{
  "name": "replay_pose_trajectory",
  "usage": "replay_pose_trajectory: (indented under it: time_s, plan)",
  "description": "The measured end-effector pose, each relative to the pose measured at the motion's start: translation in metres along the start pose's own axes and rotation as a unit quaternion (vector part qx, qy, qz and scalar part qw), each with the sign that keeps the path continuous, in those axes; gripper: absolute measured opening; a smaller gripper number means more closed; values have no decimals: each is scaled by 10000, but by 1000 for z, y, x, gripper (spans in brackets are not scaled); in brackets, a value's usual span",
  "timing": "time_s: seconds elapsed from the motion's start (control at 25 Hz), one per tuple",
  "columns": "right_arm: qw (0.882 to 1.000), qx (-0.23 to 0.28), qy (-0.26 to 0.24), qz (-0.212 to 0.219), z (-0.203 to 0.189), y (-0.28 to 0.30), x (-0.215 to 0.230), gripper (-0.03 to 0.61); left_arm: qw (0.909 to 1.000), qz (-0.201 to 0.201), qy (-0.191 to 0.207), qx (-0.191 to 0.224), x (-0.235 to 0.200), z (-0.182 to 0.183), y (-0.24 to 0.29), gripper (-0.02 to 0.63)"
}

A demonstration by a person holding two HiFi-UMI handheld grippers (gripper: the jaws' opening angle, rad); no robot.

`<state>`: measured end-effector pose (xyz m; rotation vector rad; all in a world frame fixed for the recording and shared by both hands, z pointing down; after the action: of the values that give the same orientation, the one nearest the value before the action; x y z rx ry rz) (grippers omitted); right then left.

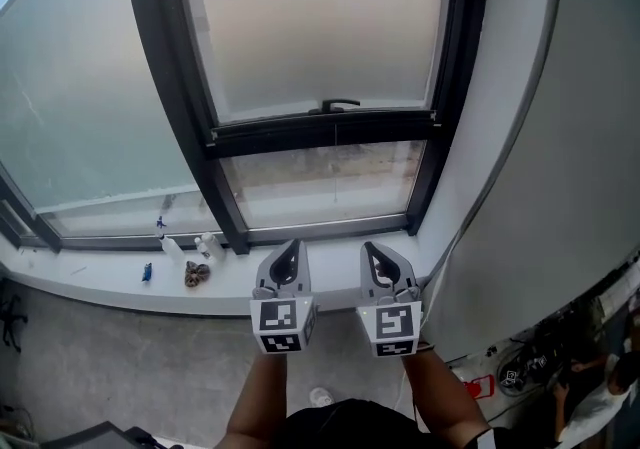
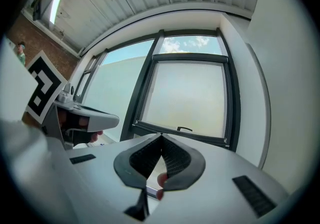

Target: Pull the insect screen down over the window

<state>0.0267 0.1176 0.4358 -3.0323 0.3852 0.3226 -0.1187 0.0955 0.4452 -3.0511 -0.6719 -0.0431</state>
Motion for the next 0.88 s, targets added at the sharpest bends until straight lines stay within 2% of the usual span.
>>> replay_pose_trajectory:
  time_s: [0.16,0.44,0.68,0.88]
  plan:
    - [9998,87,189,44,2,-21,16,5,9999,-24,72,-71,29,-2,-9,3]
    - [9989,22,469,80,-20,-69,37,5,9997,-62,103,-201,90,-14,-27,3]
    - [9976,-145,661,158,-38,-106,43,3,9992,-46,228,-310,123,-19,-45,3]
    - [9950,-62,974,211,-44,-126,45,5,9992,-79,266,-289,141,-22,-61,3]
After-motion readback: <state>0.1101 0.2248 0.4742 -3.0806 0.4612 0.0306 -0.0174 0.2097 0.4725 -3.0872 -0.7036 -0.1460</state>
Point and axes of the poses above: the fingertips, and each gripper's own axes: y forward along the fingers, x to its right, z out of its top, the point moved 4 cm from there along -y, backward along the fingers, and after that the axes turned 4 degrees about -z, right-handed, at the moved point
